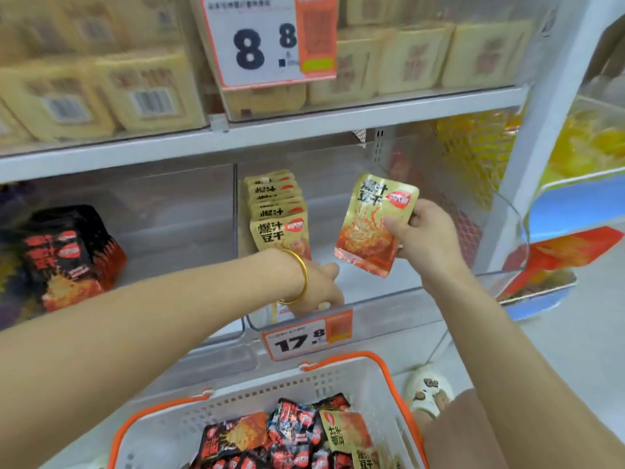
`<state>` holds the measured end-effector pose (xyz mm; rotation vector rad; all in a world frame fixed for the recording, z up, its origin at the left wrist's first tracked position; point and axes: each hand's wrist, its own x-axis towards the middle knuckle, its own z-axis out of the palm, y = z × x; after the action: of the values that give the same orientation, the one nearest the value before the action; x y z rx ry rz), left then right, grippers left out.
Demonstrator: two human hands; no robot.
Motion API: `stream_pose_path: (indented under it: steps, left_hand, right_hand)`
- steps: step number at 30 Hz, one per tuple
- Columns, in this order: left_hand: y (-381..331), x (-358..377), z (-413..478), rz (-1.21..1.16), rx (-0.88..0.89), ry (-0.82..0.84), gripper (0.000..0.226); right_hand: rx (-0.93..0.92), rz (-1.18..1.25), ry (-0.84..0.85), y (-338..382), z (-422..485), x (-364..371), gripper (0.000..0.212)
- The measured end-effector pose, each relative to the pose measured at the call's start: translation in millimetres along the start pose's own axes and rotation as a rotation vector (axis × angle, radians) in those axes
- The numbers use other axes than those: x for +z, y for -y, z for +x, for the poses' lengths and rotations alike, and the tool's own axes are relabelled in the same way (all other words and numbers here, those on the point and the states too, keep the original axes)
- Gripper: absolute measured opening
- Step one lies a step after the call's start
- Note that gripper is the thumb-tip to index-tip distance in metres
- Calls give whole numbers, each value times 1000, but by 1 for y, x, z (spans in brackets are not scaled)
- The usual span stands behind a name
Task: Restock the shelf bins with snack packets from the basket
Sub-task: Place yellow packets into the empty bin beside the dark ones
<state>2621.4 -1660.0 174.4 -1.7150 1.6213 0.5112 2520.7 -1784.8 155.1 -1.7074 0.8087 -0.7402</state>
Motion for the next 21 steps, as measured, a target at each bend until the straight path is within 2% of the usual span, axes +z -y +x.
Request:
stream_pose_path:
  steps: [4,11,13,18,21]
  left_hand:
    - [0,1,5,102,32,-55,53]
    - [6,5,1,91,43,-153,33]
    - [5,7,0,77,33,-165,36]
    - [11,6,-13,-31,-87,-322,37]
    - [20,4,-19,25,-226,-469,30]
  right_hand:
    - [6,-7,-6,-10,2,1,8]
    - [1,-6,-43,-15,3,1,7]
    - [9,-14,-65,-15,2,1,7]
    - [22,-40,-39,-12,1,2,5]
    - [80,-76,48,-6,4,3,7]
